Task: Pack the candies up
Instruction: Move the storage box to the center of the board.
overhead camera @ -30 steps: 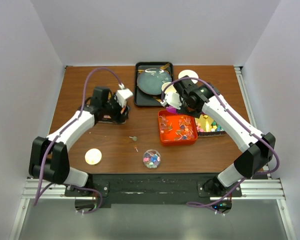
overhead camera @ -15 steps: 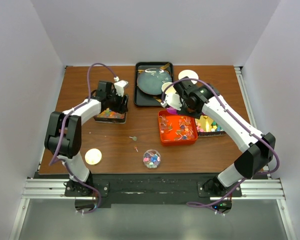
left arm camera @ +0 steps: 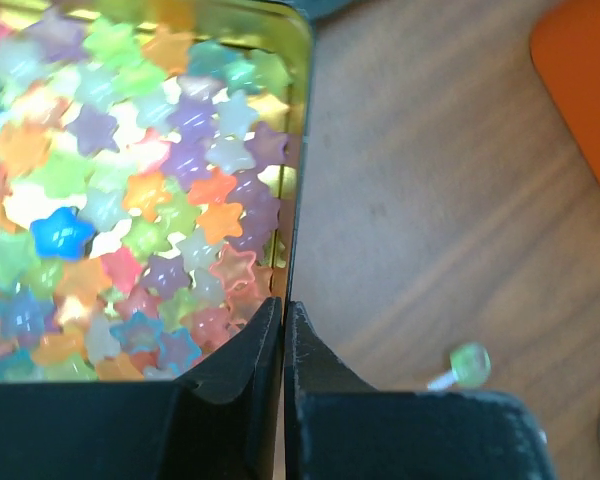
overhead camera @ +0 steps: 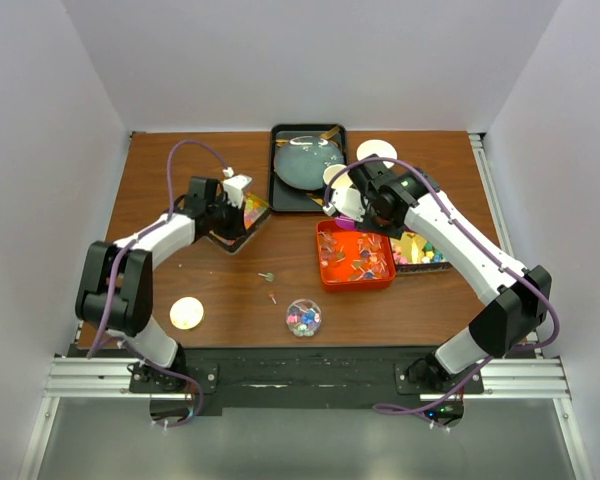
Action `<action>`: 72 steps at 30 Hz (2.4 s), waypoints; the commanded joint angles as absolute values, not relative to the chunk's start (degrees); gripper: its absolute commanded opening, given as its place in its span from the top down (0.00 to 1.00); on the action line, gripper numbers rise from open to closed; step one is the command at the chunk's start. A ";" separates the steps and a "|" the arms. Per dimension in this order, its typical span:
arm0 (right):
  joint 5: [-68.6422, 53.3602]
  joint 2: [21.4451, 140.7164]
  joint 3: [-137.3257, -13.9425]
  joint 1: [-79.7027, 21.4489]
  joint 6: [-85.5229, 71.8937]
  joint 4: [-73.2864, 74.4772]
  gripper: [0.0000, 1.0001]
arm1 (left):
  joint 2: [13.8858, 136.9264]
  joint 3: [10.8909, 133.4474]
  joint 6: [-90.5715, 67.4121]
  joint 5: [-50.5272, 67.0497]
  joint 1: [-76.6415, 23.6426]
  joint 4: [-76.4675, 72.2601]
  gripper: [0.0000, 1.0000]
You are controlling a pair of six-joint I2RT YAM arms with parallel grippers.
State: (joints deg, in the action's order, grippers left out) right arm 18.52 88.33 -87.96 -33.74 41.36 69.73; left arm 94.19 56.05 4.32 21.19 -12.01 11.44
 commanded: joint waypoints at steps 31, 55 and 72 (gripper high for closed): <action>23.12 85.87 -87.01 -32.78 41.84 68.91 1.00 | 88.94 51.85 46.31 30.41 -31.64 32.43 0.96; 19.17 86.66 -88.15 -32.34 43.06 70.84 1.00 | 85.09 53.44 40.18 28.29 -34.99 29.79 0.54; -0.97 75.49 -76.81 -35.76 51.15 51.15 1.00 | 83.14 40.36 -50.87 67.86 -13.01 -47.76 0.29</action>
State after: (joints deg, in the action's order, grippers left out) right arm 3.33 75.22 -76.99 -33.36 48.99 59.02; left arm 81.19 47.40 -16.05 58.13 -14.09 -10.02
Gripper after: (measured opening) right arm 0.302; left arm 0.693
